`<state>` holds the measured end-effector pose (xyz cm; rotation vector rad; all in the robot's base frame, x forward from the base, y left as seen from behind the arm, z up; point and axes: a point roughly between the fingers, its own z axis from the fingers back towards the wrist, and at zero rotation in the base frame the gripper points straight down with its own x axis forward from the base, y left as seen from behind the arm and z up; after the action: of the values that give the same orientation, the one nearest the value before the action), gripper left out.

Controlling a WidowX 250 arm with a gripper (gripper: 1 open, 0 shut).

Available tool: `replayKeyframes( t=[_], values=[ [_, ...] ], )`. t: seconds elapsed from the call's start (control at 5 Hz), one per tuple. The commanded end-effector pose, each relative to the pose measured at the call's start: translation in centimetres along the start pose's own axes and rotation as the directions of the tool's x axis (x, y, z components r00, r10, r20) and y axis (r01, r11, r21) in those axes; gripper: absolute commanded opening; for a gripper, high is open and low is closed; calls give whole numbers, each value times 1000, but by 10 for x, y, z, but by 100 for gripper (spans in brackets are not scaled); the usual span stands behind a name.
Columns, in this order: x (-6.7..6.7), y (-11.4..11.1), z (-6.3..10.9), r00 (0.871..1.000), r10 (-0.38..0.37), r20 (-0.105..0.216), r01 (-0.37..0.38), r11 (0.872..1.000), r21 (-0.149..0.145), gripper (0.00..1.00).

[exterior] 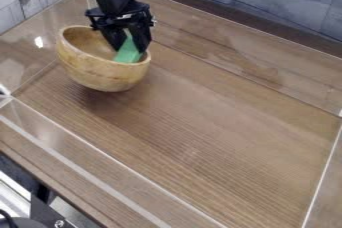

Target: Move green object from inside the wooden bowl to the table next to it

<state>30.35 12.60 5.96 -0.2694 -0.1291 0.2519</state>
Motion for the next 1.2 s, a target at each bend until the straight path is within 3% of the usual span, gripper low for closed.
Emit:
replayKeyframes(
  t=[0.0, 0.2, 0.4, 0.8, 1.0],
  values=[
    [13, -15, 43, 995, -42, 93, 43, 999, -7, 0],
    [18, -27, 45, 993, -77, 93, 79, 997, -19, 0],
    [25, -41, 37, 988, -132, 82, 135, 991, -25, 0],
    [51, -59, 8, 968, -244, 52, 246, 969, -32, 0],
    [57, -58, 3, 955, -295, 39, 296, 954, -37, 0]
  ],
)
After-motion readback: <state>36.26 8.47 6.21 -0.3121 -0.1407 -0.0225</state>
